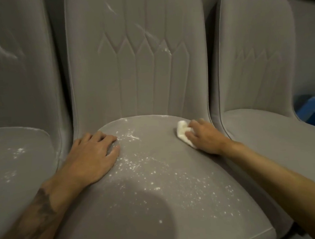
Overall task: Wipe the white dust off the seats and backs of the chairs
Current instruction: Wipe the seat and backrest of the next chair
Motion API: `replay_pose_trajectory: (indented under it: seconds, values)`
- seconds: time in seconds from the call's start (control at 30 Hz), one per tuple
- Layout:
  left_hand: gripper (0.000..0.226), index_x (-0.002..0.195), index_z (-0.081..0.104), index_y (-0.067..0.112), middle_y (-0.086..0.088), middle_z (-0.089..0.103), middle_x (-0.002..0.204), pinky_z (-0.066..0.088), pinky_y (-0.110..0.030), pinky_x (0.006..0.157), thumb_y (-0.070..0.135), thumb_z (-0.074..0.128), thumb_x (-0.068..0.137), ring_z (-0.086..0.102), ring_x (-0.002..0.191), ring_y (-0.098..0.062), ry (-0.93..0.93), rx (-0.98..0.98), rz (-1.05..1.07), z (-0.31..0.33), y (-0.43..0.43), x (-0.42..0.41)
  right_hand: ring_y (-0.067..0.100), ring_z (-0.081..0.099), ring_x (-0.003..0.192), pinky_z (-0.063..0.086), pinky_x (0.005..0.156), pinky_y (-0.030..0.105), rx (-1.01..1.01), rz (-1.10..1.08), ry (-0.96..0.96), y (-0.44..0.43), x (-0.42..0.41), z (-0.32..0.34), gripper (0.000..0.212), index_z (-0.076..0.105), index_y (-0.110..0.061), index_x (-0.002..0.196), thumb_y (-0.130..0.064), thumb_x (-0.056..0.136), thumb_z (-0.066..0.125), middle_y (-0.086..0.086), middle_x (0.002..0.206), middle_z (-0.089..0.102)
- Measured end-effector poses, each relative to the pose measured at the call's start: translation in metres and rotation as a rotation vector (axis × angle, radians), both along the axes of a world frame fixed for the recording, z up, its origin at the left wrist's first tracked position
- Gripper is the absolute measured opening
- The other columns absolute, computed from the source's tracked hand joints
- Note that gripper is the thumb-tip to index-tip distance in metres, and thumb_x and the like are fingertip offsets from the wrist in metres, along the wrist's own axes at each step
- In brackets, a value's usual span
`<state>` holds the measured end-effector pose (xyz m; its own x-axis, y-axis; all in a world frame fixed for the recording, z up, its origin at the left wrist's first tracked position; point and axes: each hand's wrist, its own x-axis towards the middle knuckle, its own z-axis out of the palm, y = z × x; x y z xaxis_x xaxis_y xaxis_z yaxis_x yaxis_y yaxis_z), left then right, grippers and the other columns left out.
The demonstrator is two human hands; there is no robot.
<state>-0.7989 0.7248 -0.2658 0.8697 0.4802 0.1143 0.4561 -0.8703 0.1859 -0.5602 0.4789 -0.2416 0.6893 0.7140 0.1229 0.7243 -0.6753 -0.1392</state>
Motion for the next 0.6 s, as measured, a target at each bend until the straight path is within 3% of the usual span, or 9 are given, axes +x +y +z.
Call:
replay_pose_trajectory:
  seconds: [0.1,0.27,0.37,0.47,0.6]
  values:
    - [0.053,0.152,0.041,0.038,0.01,0.043,0.154,0.025,-0.04,0.116,0.056,0.024,0.105,0.038,0.136,-0.02,-0.011,-0.002,0.003,-0.001,0.001,-0.001,0.038,0.048,0.116,0.035,0.098,0.04,0.021,-0.082,-0.061,0.003,-0.005,-0.002,0.037,0.051,-0.008,0.131,-0.033,0.104,0.044,0.02,0.127,0.053]
    - [0.053,0.152,0.04,0.039,0.011,0.041,0.155,0.025,-0.041,0.117,0.057,0.023,0.105,0.037,0.137,-0.019,-0.005,-0.014,-0.003,-0.002,0.003,-0.001,0.014,0.045,0.095,0.038,0.081,0.03,0.067,0.281,0.059,-0.029,-0.04,-0.009,0.024,0.048,-0.03,0.117,-0.047,0.101,0.045,-0.005,0.108,0.048]
    - [0.054,0.153,0.04,0.039,0.011,0.041,0.155,0.026,-0.041,0.117,0.057,0.023,0.105,0.037,0.137,-0.019,-0.008,-0.021,-0.004,-0.002,0.003,-0.001,0.026,0.05,0.106,0.04,0.094,0.039,0.0,0.096,0.006,-0.042,-0.006,0.004,0.029,0.053,-0.017,0.123,-0.037,0.103,0.048,0.009,0.118,0.053]
    - [0.054,0.153,0.04,0.039,0.011,0.041,0.156,0.026,-0.041,0.117,0.057,0.024,0.105,0.037,0.138,-0.019,-0.014,-0.018,0.001,-0.002,0.002,-0.001,0.035,0.05,0.113,0.038,0.097,0.038,0.034,-0.09,0.003,-0.039,0.007,0.007,0.034,0.053,-0.01,0.128,-0.033,0.104,0.046,0.017,0.124,0.053]
    - [0.053,0.152,0.041,0.039,0.01,0.043,0.154,0.027,-0.041,0.116,0.057,0.026,0.105,0.039,0.135,-0.019,-0.019,-0.017,-0.004,-0.003,0.005,0.0,0.02,0.049,0.098,0.038,0.086,0.034,0.069,0.149,-0.006,-0.05,-0.024,-0.008,0.026,0.051,-0.024,0.116,-0.045,0.101,0.045,0.0,0.11,0.052]
